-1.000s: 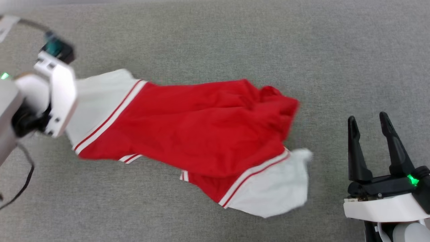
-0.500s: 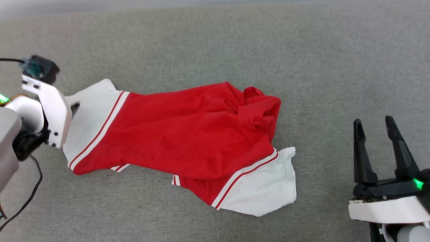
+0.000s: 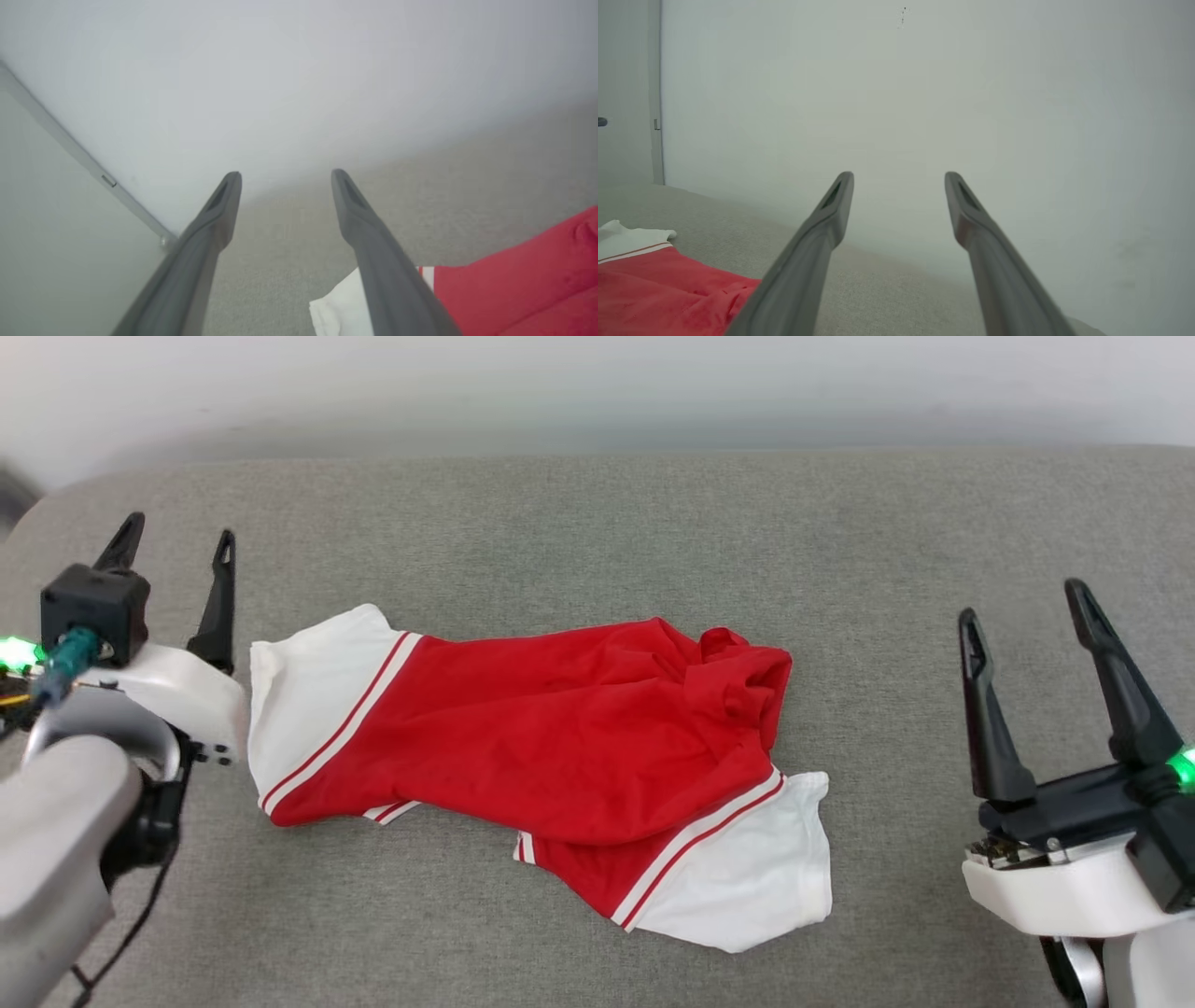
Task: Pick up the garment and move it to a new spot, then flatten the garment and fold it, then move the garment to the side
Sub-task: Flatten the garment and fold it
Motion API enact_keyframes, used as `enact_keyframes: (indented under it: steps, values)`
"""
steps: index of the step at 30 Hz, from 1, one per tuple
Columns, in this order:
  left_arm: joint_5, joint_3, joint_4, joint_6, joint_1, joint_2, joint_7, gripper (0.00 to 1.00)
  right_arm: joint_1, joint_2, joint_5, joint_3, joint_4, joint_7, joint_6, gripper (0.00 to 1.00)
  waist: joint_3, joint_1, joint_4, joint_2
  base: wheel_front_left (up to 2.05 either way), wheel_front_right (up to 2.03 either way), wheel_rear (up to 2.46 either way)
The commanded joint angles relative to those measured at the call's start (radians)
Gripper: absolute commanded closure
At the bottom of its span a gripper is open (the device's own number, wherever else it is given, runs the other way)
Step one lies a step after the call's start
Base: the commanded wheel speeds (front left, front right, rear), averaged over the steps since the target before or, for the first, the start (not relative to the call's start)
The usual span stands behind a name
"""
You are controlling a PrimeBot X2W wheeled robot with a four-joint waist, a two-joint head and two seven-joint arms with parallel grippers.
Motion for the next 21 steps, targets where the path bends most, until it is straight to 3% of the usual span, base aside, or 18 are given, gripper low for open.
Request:
enact_keyframes:
  steps: [1,6,9,12,16,17,18,21]
  values:
    - [0.034,0.051,-0.06,0.046,0.046,0.0,-0.006,0.0,-0.02,-0.034,-0.001,0.022,0.005,-0.002,-0.001,0.0,0.0,0.0001,0.006,0.0,0.0,0.0,0.0]
    - [0.173,0.247,-0.25,0.18,0.266,-0.036,-0.005,0.0,-0.055,-0.187,0.036,0.126,0.06,0.013,-0.001,0.0,-0.001,0.0001,0.019,0.0,0.0,0.0,0.0]
    - [0.219,0.321,-0.287,0.201,0.35,-0.06,-0.005,0.0,-0.073,-0.256,0.072,0.194,0.075,0.08,-0.001,0.0,0.0,0.0001,0.021,0.0,0.0,0.0,0.0]
    - [0.286,0.421,-0.335,0.226,0.466,-0.111,-0.005,0.0,-0.092,-0.372,0.151,0.315,0.063,0.248,-0.001,0.0,0.0,0.0001,0.026,0.0,0.0,0.0,0.0]
    - [0.353,0.53,-0.372,0.218,0.594,-0.19,-0.005,0.0,-0.142,-0.532,0.299,0.485,-0.023,0.476,-0.001,0.0,0.007,0.0001,0.031,0.0,0.0,0.0,0.0]
    - [0.383,0.57,-0.381,0.198,0.638,-0.231,-0.005,0.0,-0.174,-0.605,0.374,0.557,-0.07,0.573,-0.001,0.0,0.015,0.0001,0.036,0.0,0.0,0.0,0.0]
    - [0.383,0.57,-0.381,0.198,0.638,-0.231,-0.005,0.0,-0.174,-0.605,0.374,0.557,-0.07,0.573,-0.001,0.0,0.015,0.0001,0.036,0.0,0.0,0.0,0.0]
    - [0.423,0.615,-0.379,0.156,0.678,-0.29,-0.005,0.0,-0.221,-0.692,0.468,0.665,-0.115,0.706,-0.001,0.0,0.03,0.0001,0.047,0.0,0.0,0.0,0.0]
